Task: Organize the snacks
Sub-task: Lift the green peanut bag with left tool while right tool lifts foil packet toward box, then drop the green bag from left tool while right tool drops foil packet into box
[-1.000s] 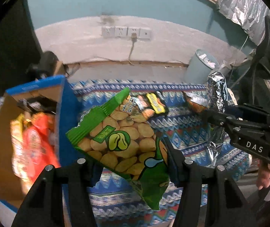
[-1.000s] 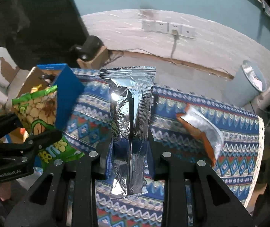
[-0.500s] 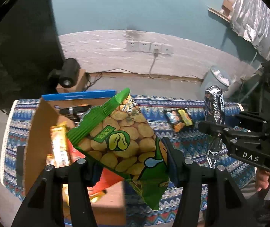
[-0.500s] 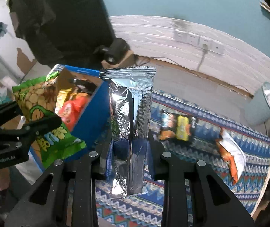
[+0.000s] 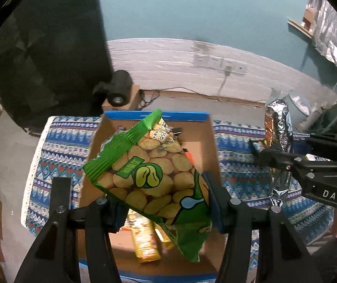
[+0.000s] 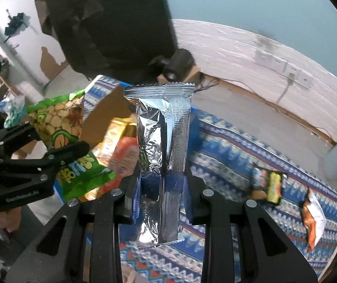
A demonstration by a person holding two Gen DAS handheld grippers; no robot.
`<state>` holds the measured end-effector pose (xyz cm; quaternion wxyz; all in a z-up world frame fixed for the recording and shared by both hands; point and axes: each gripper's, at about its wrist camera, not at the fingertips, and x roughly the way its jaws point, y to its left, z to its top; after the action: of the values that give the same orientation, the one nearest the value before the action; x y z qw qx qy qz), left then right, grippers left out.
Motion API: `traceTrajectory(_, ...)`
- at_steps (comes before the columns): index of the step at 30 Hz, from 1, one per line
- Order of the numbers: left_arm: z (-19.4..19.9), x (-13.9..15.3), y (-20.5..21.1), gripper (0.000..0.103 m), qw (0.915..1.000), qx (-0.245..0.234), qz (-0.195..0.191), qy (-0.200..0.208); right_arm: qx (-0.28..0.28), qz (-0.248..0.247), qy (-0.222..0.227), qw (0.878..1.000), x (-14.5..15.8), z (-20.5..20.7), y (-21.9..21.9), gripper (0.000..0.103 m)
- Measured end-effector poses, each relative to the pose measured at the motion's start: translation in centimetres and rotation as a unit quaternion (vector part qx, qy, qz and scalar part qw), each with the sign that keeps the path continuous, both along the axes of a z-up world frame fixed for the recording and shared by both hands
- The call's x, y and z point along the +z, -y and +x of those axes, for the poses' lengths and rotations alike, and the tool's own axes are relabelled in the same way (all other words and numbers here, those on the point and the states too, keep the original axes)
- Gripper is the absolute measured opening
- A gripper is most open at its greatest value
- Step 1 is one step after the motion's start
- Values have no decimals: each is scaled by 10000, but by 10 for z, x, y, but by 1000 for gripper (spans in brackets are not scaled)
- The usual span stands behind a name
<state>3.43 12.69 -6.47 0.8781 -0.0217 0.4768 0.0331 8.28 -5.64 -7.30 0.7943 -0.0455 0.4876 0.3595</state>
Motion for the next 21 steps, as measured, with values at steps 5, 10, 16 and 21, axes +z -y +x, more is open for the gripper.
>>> traceTrajectory(5, -6, -10, -24, 57, 9999, 78, 97, -44, 175, 15, -103, 9998, -5, 5, -30, 28)
traceTrajectory(10, -7, -19, -44, 57, 9995, 245, 98, -159, 307, -2, -243, 9992, -14, 5, -53, 28)
traceTrajectory(16, -7, -25, -59, 58, 9989, 365, 137, -247, 487, -28, -365, 9981, -20, 3, -78, 28)
traceTrajectory(21, -9, -34, -64, 60, 9977, 479, 257, -413, 655, -39, -344, 9973, -21, -4, -93, 40)
